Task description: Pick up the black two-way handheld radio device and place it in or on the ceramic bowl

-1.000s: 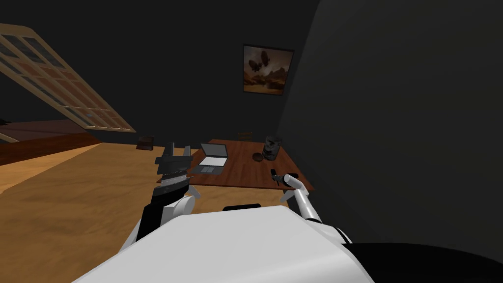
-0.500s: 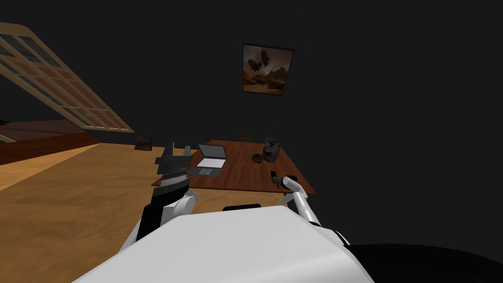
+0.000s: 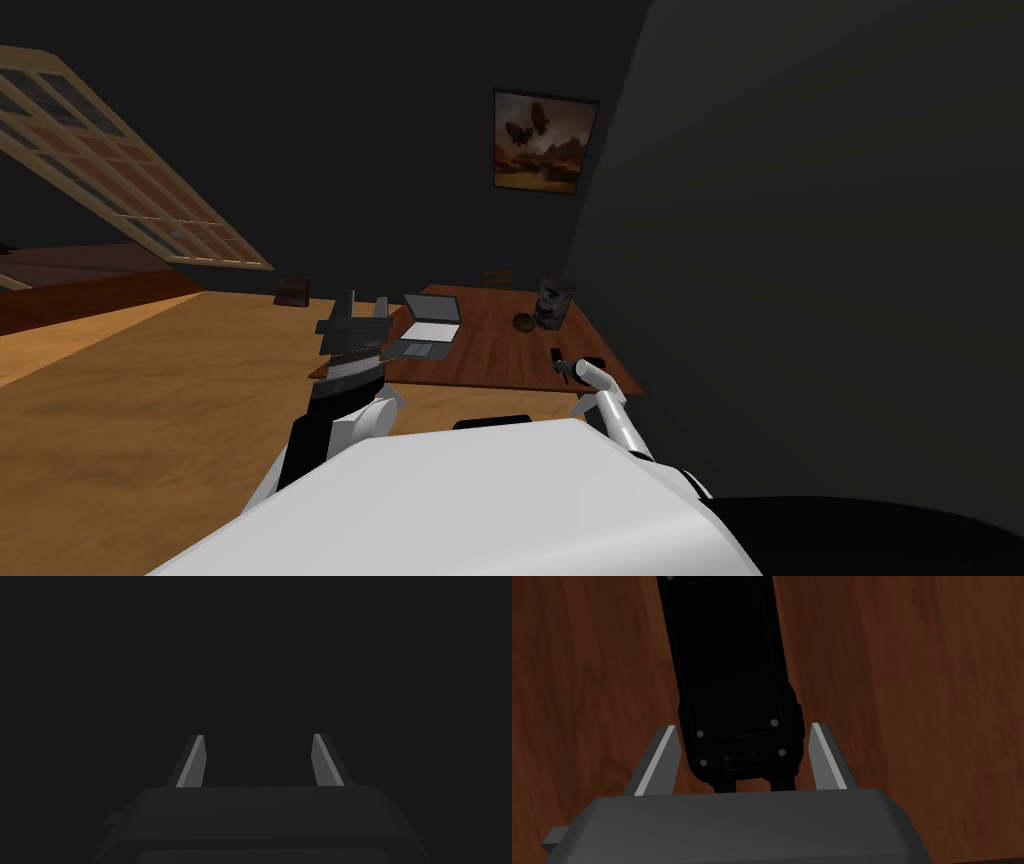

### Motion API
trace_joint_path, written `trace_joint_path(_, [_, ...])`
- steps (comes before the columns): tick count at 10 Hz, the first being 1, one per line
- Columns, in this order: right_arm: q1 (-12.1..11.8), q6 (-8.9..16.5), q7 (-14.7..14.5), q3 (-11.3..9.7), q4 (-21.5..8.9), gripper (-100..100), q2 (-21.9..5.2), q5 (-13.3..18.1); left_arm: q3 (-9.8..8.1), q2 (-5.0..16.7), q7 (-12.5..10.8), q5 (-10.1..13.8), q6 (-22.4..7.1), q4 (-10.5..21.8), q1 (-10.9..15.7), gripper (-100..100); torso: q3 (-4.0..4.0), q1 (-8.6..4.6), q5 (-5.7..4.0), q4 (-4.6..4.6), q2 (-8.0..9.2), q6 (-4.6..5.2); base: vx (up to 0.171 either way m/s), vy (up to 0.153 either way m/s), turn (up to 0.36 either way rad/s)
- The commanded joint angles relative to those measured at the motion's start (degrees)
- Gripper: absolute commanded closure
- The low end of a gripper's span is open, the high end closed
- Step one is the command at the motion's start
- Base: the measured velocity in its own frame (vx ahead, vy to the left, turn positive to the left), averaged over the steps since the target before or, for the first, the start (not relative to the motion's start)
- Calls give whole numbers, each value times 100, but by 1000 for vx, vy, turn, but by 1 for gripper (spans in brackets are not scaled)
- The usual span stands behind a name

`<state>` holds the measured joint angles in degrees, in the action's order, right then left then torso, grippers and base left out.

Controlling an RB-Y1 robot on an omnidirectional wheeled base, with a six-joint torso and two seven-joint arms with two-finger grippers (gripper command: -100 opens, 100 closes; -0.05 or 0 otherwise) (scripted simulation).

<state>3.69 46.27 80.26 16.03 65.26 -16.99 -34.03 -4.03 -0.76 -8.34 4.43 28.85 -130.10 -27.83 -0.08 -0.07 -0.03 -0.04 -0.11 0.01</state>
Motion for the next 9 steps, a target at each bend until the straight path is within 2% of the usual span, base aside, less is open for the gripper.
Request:
trace_joint_path(1, [96,184,49,46,51,100,-118,-26,0,0,0,0,0,0,0,0,0,0,0,0,0,0,-77,31,-2])
trace_joint_path(2, [114,220,61,54,63,100,-139,-28,0,0,0,0,0,0,1,0,11,8,4,4,21,3,-103,51,-11])
trace_joint_path(3, [120,141,12,47,-6,100,-129,-50,1,0,0,0,0,0,1,0,19,18,5,6,35,3,-41,23,-8])
trace_joint_path(4, [119,160,21,48,-1,0,-131,-46,0,0,0,0,0,0,1,0,14,12,4,6,23,2,-8,4,-2])
trace_joint_path(5, [323,140,41,151,134,100,-218,-76,0,0,0,0,0,0,0,0,7,5,3,4,11,1,-54,-22,32])
trace_joint_path(6, [450,156,85,241,180,100,-282,-77,0,0,0,0,0,0,1,0,14,-4,9,14,15,-5,-95,-53,129])
trace_joint_path(7, [450,156,85,241,180,100,-282,-77,0,0,0,0,0,0,1,0,22,-14,9,18,28,-7,-67,-52,73])
trace_joint_path(8, [624,220,225,379,200,100,-395,-45,0,0,0,0,0,0,1,0,21,-13,4,13,30,-3,-84,-58,230])
trace_joint_path(9, [683,249,296,426,198,100,-441,-25,0,1,0,0,0,0,2,0,24,-16,4,17,32,-13,-75,-66,242])
